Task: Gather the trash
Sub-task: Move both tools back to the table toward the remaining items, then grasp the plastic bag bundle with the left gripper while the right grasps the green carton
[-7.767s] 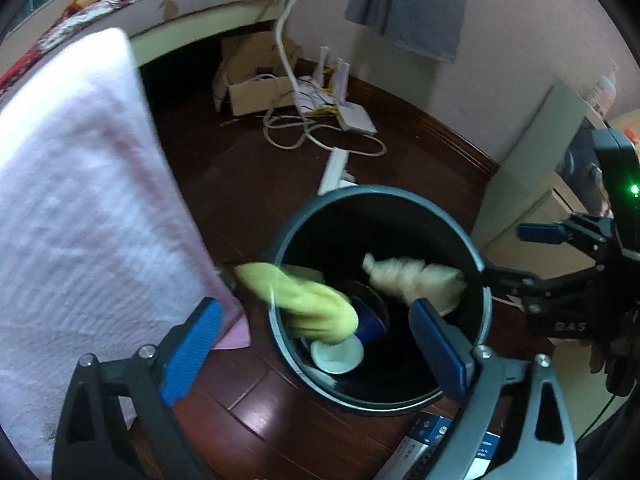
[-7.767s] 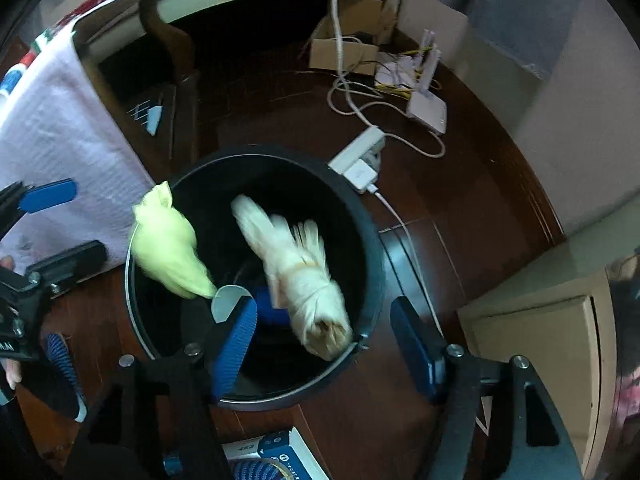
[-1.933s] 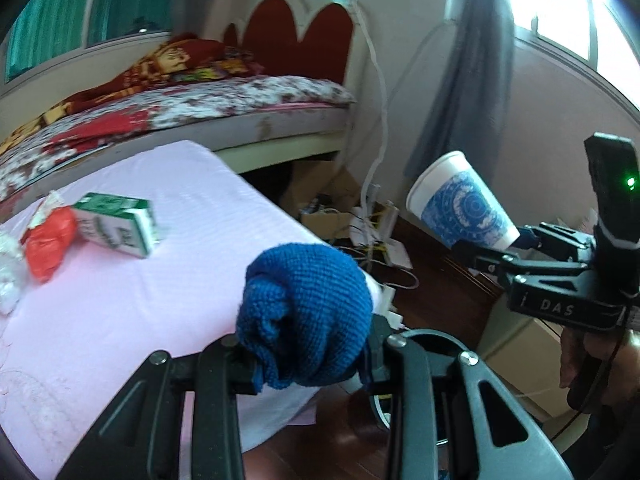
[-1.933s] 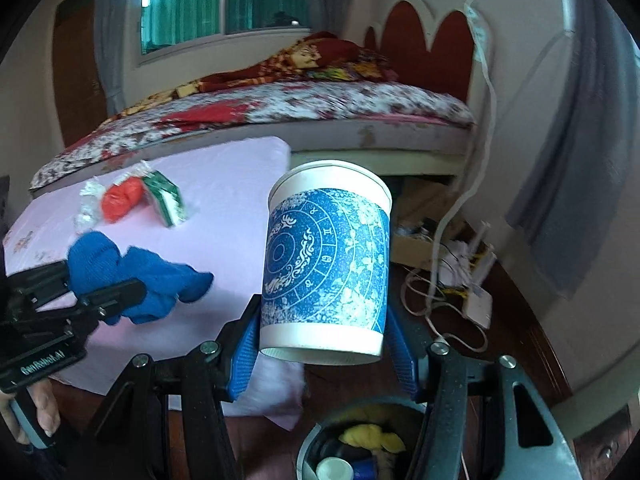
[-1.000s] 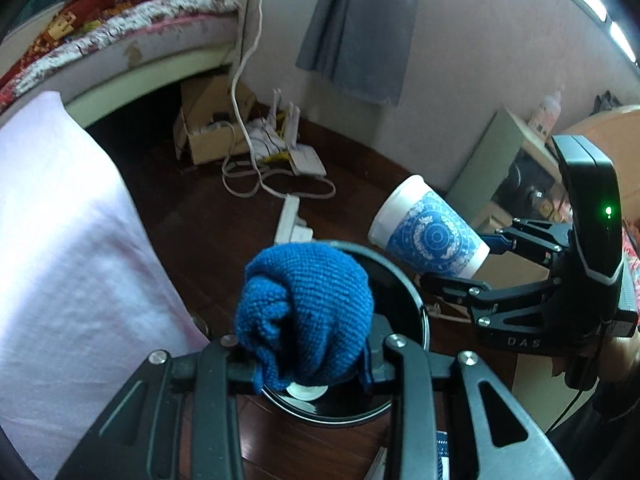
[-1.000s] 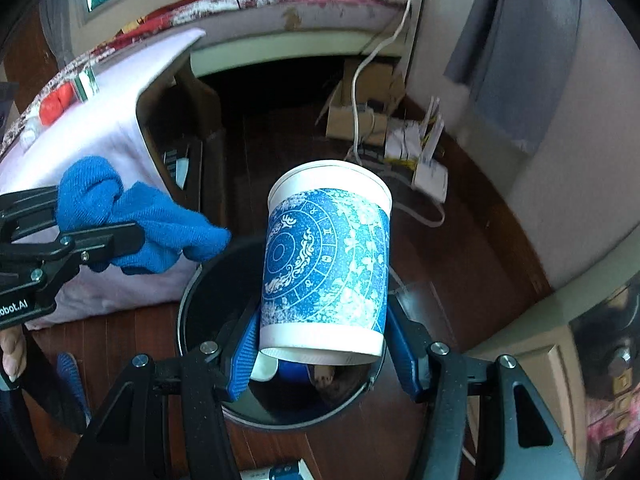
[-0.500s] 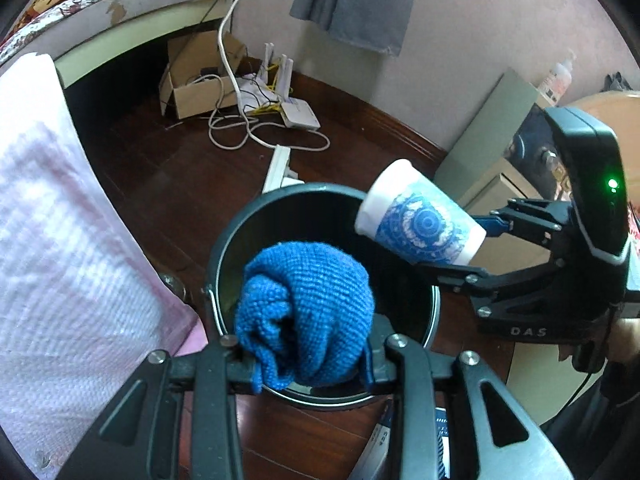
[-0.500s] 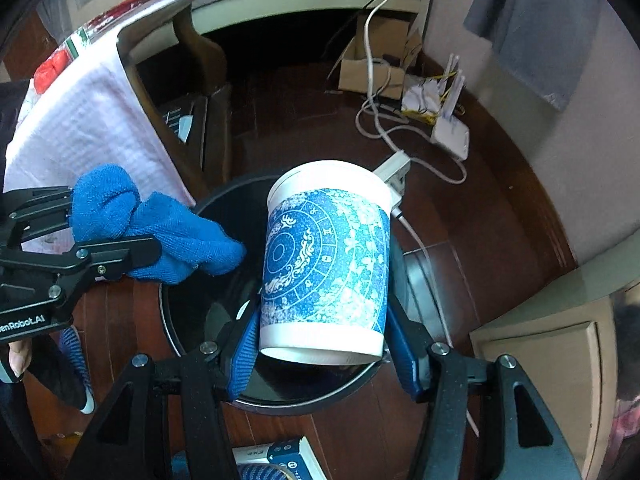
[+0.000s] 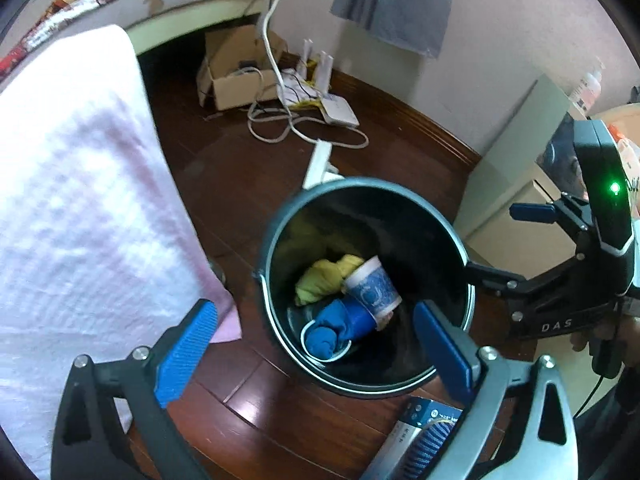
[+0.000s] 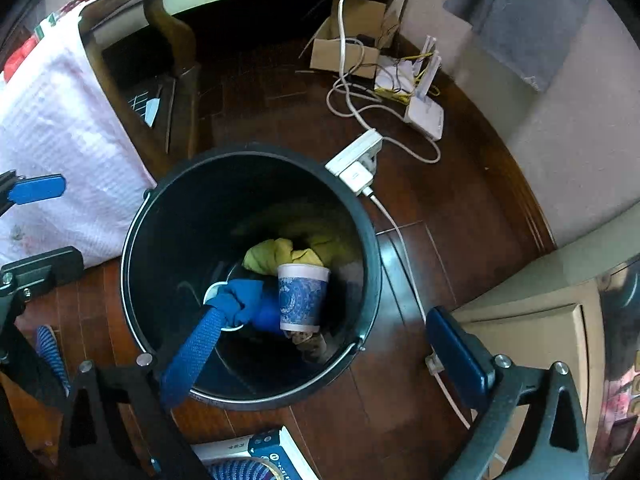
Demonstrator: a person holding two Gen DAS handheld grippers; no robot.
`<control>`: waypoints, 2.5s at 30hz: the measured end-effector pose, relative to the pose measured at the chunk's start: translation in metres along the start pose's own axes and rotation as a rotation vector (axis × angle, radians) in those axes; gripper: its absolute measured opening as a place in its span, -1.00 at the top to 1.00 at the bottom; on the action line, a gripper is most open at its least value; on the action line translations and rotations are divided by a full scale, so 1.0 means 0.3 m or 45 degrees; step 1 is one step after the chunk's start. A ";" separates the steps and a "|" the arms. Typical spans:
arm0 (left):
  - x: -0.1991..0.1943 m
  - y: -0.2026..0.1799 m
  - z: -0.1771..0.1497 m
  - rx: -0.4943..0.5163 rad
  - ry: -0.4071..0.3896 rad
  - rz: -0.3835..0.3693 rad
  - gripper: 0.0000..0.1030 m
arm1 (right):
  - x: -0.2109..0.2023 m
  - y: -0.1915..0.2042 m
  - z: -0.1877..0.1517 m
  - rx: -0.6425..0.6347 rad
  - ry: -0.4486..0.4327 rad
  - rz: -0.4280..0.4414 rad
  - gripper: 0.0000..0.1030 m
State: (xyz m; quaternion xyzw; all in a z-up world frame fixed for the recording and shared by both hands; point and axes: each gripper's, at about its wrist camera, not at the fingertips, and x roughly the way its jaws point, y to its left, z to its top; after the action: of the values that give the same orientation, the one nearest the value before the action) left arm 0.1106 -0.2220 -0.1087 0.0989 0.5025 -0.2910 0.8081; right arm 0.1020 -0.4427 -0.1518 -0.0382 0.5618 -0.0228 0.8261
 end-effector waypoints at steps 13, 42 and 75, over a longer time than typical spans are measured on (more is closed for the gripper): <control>-0.215 0.119 0.028 -0.004 -0.163 0.158 -0.93 | -0.187 0.161 0.142 -0.109 -0.179 0.034 -1.00; -0.601 0.692 -0.142 -0.448 -0.399 0.522 -0.93 | -0.473 0.764 0.501 -0.327 -0.586 0.317 -1.00; -0.661 1.372 -0.224 -0.764 -0.442 0.533 -0.41 | -0.347 1.433 0.956 -0.577 -0.674 0.315 -1.00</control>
State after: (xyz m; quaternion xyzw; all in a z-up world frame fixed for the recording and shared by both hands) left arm 0.2299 0.2157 -0.0228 -0.0919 0.3902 0.0270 0.9157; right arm 0.3281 0.0045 0.0113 -0.1568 0.3199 0.2129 0.9098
